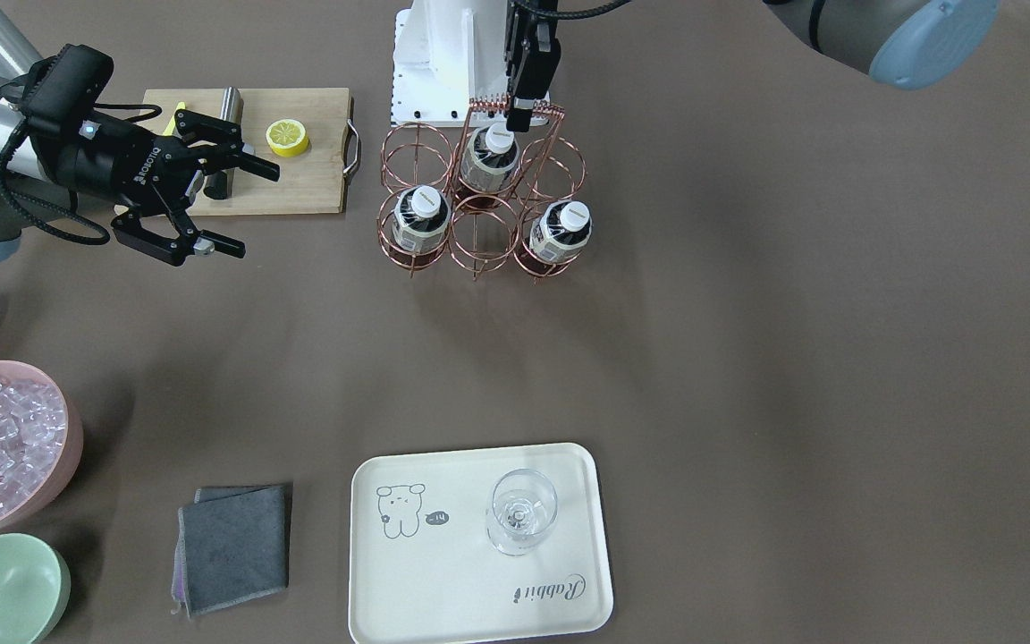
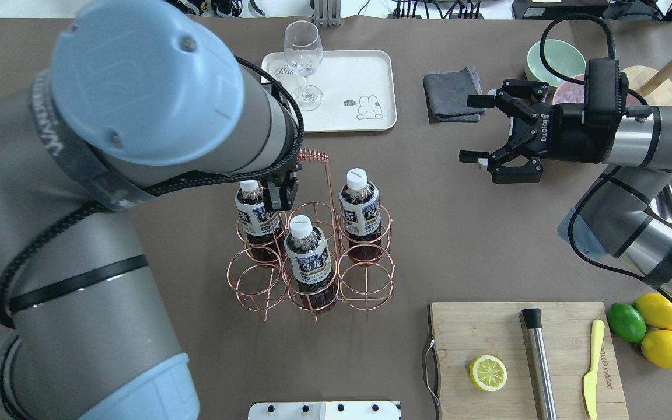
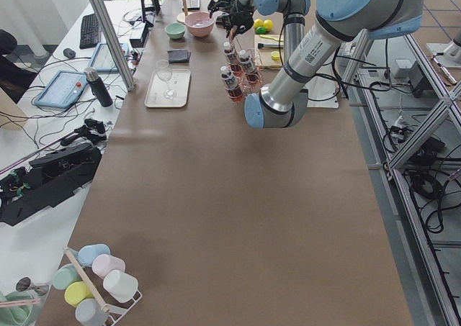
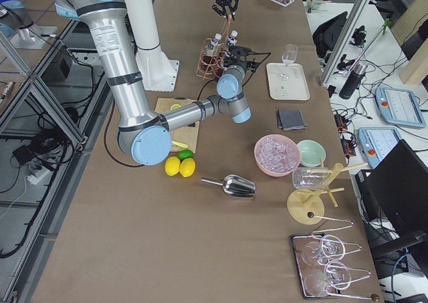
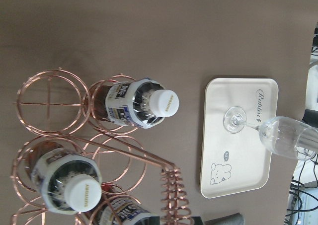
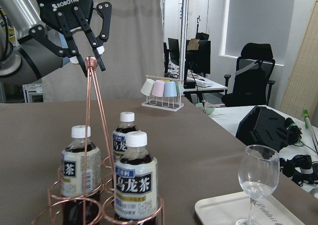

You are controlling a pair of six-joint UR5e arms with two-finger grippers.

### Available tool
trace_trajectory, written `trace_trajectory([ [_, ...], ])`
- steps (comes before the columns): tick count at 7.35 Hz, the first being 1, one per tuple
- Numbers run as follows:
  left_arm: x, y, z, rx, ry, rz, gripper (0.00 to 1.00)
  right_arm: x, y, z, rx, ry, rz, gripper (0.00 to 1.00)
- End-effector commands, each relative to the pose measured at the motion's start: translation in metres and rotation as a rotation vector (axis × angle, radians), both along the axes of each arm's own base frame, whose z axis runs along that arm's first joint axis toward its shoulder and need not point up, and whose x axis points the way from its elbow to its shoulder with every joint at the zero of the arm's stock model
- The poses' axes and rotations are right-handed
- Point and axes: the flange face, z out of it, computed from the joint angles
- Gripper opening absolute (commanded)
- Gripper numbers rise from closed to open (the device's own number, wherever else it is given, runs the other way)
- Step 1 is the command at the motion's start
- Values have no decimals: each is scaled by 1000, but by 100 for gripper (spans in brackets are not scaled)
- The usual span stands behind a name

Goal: Take tea from basket to plate

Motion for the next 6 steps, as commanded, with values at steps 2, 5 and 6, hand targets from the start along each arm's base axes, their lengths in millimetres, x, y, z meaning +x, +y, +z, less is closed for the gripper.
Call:
trace_trajectory([
  [2,25,-1,-12,-2,-21,-12,0,4,5,3,22,-21,0,99],
  [5,45,-6,6,-5,-56,-22,0,3,-1,6,0,-28,33,99],
  [6,49,-7,7,-11,-60,-23,0,3,-1,5,0,-33,36,99],
])
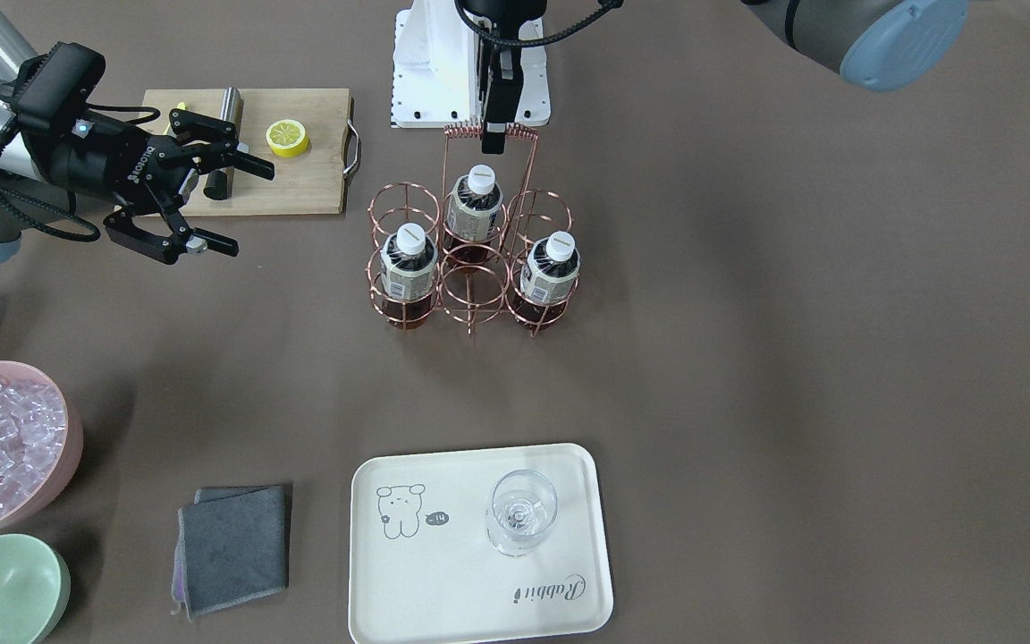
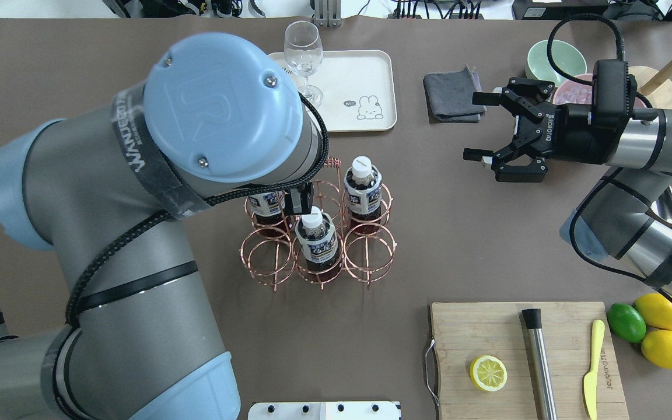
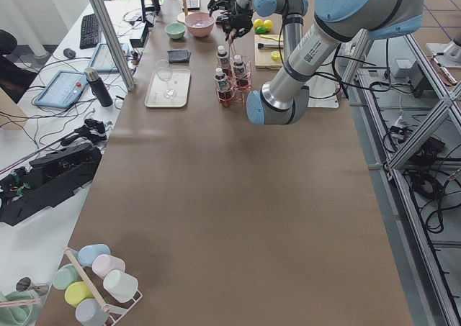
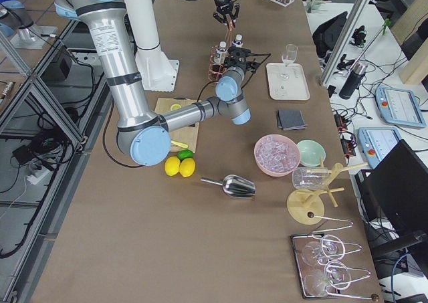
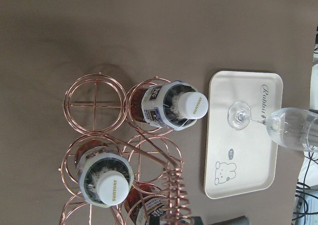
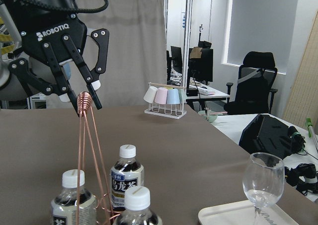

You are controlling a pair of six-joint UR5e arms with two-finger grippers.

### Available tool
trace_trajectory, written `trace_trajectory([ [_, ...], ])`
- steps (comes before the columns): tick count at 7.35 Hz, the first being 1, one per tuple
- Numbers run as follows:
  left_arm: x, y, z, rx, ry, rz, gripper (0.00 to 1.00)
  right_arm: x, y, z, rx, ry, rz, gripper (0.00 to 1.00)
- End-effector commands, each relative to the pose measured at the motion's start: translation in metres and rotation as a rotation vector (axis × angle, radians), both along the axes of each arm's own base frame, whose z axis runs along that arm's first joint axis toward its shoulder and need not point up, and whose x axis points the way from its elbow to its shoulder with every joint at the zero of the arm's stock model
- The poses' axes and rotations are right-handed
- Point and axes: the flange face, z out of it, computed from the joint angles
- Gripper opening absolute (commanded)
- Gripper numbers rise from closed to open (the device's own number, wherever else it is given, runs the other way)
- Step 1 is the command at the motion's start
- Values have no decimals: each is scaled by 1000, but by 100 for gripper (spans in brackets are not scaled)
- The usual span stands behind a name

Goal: Take tea from basket to plate

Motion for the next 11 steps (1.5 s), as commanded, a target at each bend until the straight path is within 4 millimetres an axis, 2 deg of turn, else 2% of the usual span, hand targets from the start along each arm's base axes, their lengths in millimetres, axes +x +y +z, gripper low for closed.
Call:
trace_trajectory([
  [1,10,-2,6,-3,-10,-4,0,-2,-1,-1,-5,-6,11,99],
  [3,5,0,2,1,2,-6,0,-17,5,-4,-9,-18,-3,99],
  [4,0,3,-1,4,12,-6,0,-34,12,-11,-8,-27,-28,99],
  [6,3,6,0,2,10,-1,0,-69,26,-20,-26,1,-88,98],
  [8,6,7,2,0,5,3,0,-104,19,-22,-52,28,-120,98],
  [11,6,7,1,1,6,3,0,-139,19,-29,-70,56,-152,98],
])
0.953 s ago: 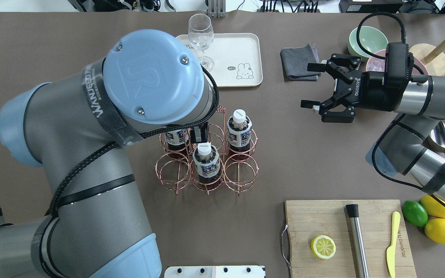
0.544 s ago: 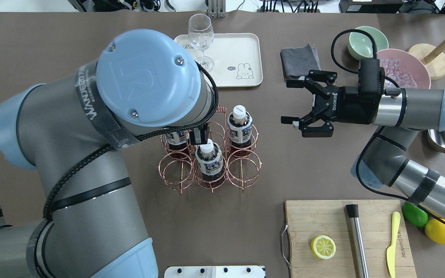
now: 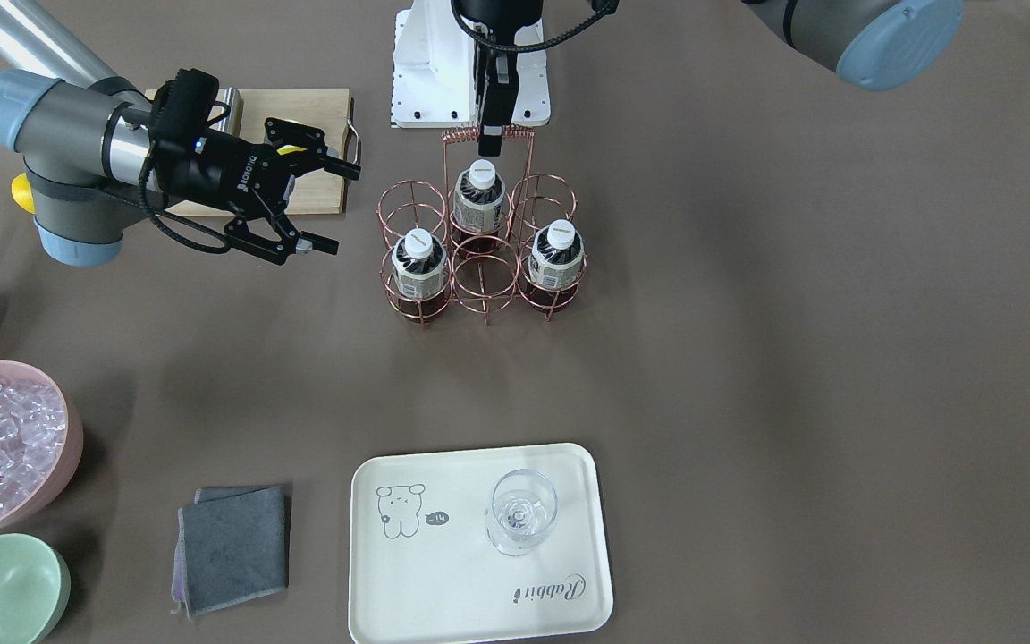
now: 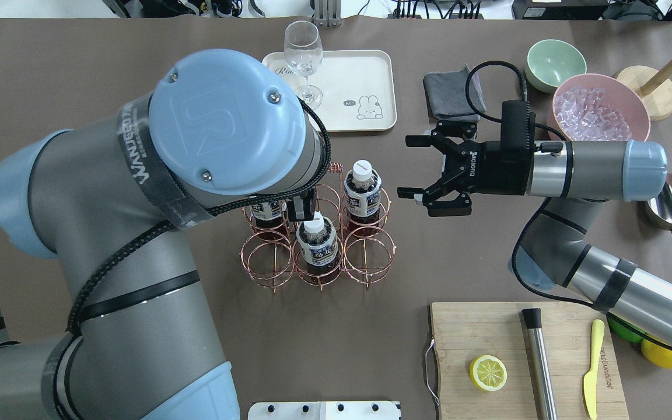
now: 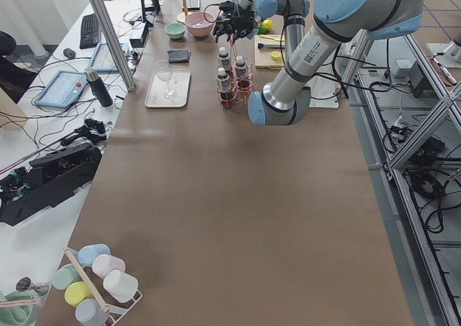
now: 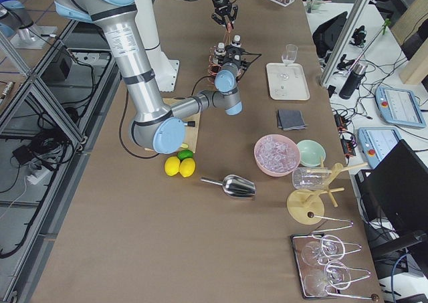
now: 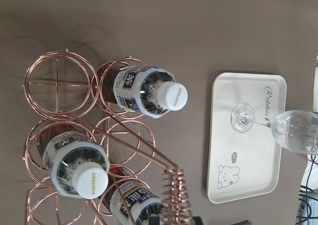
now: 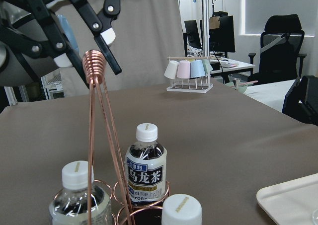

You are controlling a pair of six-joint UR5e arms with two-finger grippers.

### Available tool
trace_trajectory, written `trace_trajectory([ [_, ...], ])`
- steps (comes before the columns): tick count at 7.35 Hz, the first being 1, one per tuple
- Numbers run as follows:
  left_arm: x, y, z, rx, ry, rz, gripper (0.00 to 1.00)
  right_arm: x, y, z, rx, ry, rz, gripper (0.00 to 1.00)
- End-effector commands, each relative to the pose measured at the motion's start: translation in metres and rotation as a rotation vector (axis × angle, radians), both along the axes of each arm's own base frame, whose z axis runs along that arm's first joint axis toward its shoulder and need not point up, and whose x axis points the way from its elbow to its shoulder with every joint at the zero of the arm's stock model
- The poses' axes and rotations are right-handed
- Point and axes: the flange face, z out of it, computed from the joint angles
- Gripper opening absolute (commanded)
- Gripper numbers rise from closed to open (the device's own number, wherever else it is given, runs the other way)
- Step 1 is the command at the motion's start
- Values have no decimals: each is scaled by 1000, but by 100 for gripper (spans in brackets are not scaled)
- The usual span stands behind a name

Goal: Take tea from basket to plate

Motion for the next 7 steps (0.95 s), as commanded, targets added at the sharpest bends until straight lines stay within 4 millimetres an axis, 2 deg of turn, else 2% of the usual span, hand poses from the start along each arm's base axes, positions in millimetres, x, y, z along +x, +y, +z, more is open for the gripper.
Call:
trace_trajectory([
  [1,0,0,0,0,-1,0,0,-24,-3,-11,-14,22,-18,96],
  [5,0,1,-1,1,2,3,0,-43,-7,-24,1,38,-8,95],
  [6,2,3,-1,1,2,6,0,-47,-6,-23,10,43,-5,89],
  [7,1,3,-2,2,5,6,0,-48,-5,-23,8,47,-8,70],
])
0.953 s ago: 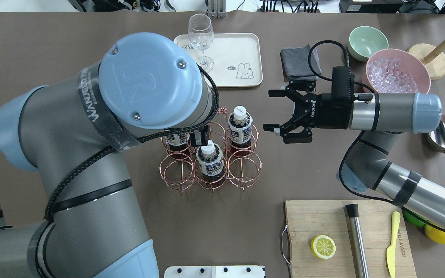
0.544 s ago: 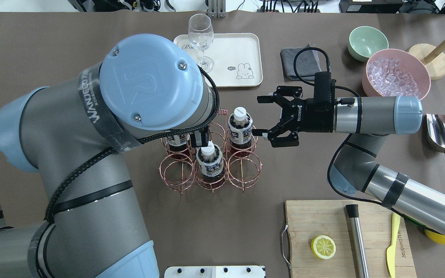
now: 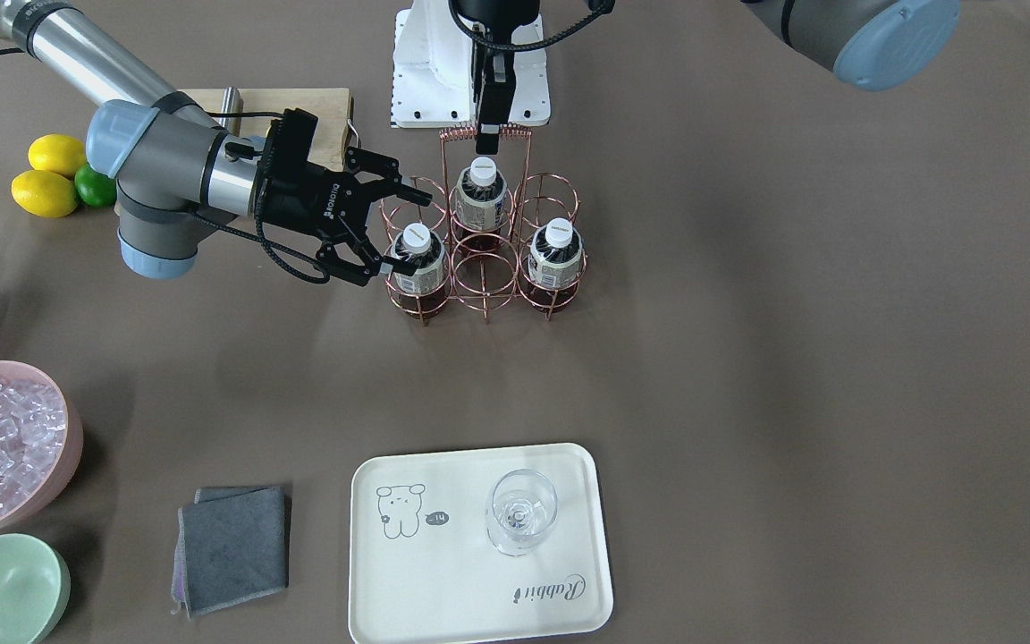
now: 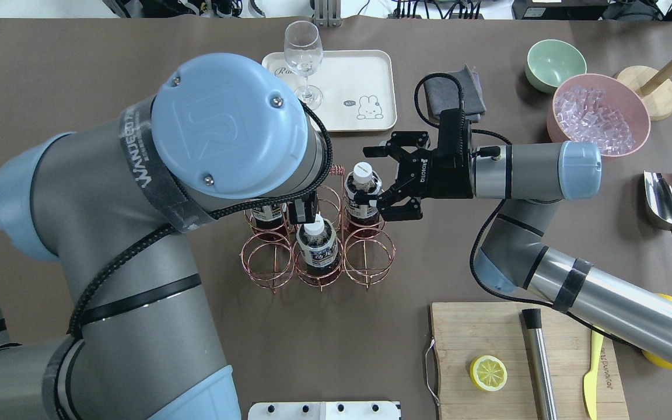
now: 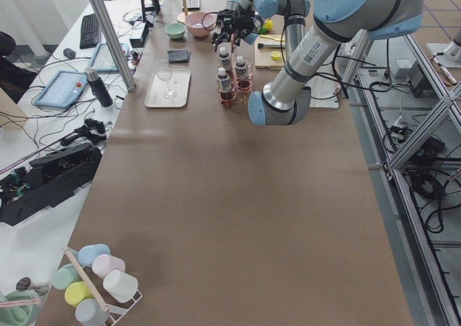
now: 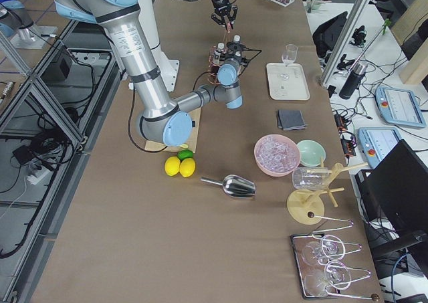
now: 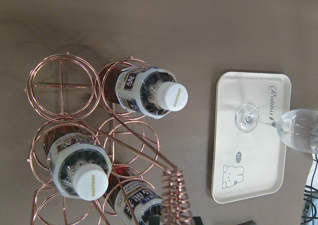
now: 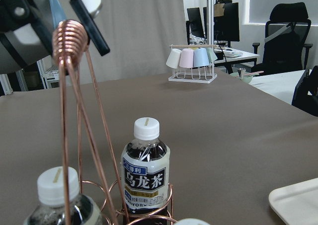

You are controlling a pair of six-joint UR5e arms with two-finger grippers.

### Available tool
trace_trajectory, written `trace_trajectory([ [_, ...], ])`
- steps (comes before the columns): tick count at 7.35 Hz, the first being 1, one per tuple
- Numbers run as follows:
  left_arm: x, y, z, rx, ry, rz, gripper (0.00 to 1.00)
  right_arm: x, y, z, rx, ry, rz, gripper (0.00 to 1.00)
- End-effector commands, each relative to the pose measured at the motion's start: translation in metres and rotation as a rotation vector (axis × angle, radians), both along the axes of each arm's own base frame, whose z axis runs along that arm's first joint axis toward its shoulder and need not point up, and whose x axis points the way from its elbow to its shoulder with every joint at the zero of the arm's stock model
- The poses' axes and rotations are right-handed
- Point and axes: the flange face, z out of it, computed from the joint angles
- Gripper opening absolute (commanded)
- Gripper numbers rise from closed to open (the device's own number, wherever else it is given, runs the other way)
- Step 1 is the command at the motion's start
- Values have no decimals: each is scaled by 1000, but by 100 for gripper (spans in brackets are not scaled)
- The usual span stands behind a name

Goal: Take tea from basket to plate

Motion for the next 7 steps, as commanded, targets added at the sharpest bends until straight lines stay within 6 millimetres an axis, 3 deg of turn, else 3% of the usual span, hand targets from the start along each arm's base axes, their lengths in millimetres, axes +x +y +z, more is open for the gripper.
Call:
trace_trajectory([
  [1,0,1,-2,1,3,1,0,-6,5,0,3,5,-6,40],
  [2,-1,1,-3,1,5,3,0,-6,4,1,2,7,-6,11],
  [3,-1,2,-3,1,3,3,0,-6,3,1,3,8,-2,0],
  [5,-3,2,-3,2,6,3,0,5,-4,-3,13,1,14,0],
  [7,-1,2,-2,0,2,2,0,26,-10,-23,21,-32,30,0],
])
